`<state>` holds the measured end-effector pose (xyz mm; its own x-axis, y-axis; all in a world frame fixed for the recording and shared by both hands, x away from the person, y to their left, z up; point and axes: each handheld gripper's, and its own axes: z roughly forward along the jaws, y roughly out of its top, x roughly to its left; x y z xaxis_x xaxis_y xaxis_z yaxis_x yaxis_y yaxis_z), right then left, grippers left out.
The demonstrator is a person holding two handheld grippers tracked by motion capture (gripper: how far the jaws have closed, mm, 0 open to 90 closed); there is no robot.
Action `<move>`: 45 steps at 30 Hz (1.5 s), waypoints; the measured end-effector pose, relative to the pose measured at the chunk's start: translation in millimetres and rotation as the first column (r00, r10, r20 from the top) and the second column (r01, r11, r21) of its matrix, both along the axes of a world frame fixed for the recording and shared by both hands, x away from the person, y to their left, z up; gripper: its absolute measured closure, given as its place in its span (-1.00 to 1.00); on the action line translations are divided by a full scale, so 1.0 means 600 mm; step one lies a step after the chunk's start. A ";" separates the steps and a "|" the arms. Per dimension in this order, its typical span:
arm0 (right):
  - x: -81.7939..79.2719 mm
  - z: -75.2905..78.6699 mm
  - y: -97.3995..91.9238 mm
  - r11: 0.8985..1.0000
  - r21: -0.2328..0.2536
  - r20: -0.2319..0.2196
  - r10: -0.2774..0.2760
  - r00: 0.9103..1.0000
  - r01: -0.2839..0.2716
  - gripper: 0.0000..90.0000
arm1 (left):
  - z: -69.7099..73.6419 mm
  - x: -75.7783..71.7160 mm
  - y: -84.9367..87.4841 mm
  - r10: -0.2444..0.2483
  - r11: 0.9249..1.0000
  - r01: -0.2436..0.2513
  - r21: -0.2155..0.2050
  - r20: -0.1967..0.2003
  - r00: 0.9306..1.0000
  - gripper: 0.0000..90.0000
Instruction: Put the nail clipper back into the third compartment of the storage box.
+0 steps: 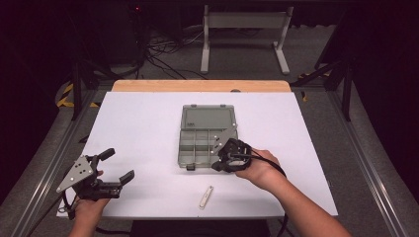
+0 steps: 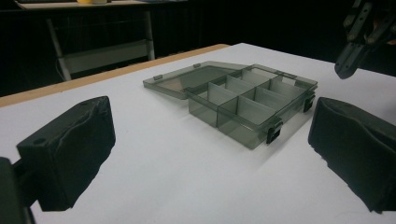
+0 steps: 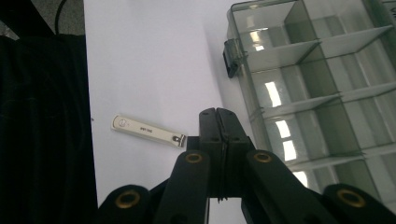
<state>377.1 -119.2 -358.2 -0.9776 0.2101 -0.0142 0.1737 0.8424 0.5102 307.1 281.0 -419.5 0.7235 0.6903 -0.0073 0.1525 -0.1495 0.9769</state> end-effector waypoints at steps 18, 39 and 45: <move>0.003 -0.077 0.035 1.000 -0.026 -0.088 0.006 0.996 -0.009 1.00 | -0.002 0.001 -0.002 0.000 1.000 0.000 0.002 -0.004 1.000 -0.97; 0.010 -0.116 0.056 0.996 -0.080 -0.133 0.015 0.991 -0.026 1.00 | -0.002 0.001 -0.002 0.000 1.000 0.000 0.002 -0.002 1.000 -0.96; 0.009 -0.118 0.056 0.995 -0.093 -0.149 0.027 0.989 -0.041 1.00 | -0.002 0.001 -0.002 -0.001 1.000 0.001 0.003 -0.003 1.000 -0.96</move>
